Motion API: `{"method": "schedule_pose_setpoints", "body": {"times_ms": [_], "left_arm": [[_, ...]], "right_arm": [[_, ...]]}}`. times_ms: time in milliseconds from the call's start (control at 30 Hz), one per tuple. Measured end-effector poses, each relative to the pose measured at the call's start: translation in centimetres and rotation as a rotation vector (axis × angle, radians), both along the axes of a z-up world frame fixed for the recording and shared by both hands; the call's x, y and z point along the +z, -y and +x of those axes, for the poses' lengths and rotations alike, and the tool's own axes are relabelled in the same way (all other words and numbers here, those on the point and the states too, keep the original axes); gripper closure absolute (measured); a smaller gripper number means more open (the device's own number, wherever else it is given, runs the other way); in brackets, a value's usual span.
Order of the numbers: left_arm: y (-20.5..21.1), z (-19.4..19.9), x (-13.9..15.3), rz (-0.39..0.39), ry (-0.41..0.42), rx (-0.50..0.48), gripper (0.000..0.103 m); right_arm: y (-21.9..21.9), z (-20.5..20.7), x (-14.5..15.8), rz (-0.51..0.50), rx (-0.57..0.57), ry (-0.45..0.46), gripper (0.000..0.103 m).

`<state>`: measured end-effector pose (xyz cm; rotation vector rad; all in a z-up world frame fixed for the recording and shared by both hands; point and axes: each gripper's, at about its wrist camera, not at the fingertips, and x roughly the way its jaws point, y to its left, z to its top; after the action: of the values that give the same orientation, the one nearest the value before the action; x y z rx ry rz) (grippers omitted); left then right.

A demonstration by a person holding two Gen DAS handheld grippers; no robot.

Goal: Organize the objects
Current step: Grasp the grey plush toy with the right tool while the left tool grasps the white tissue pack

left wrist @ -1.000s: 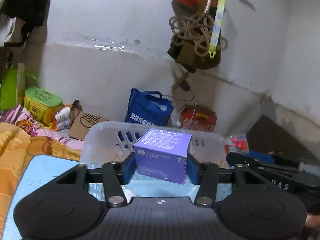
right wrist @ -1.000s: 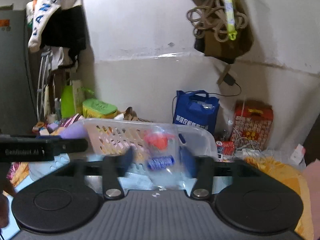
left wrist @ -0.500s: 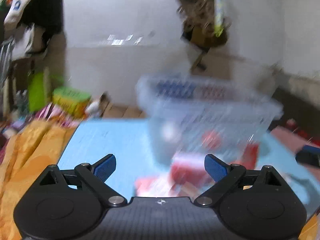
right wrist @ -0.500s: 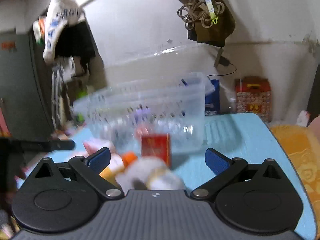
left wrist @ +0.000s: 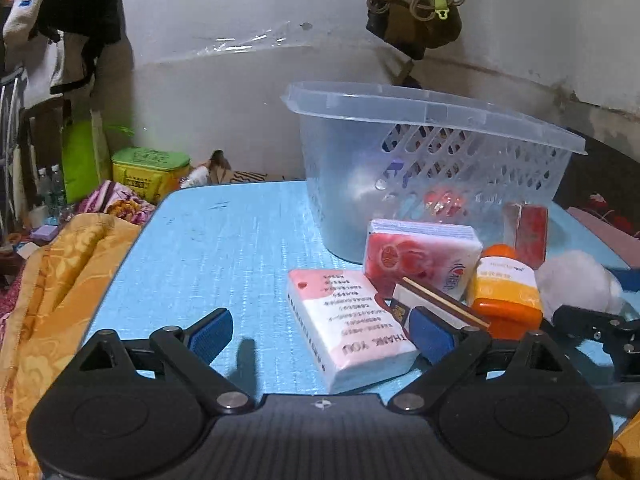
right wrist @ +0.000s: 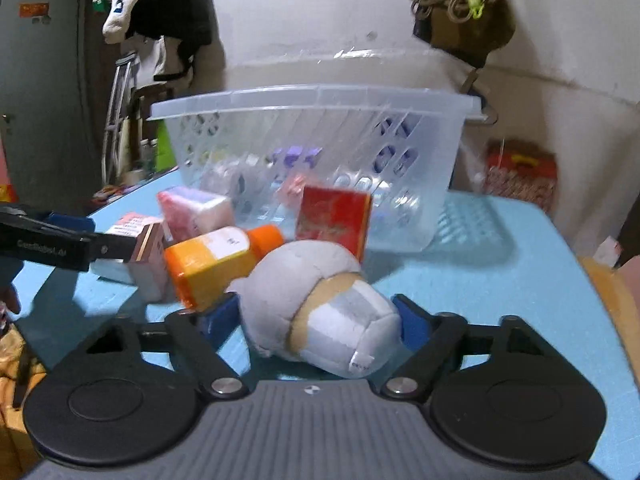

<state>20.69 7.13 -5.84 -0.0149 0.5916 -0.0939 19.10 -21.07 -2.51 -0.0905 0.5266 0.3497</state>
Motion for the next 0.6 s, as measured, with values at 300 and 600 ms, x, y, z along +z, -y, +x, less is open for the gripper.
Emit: {"method": "schedule_pose_setpoints", "body": {"times_ms": [300, 600], "left_arm": [[2.4, -0.3, -1.7, 0.048, -0.023, -0.028, 0.006], [2.4, -0.3, -1.7, 0.031, 0.015, 0.009, 0.029]], "right_arm": [[0.8, -1.6, 1.6, 0.025, 0.038, -0.017, 0.023], [1.5, -1.7, 1.9, 0.039, 0.03, -0.029, 0.023]]}}
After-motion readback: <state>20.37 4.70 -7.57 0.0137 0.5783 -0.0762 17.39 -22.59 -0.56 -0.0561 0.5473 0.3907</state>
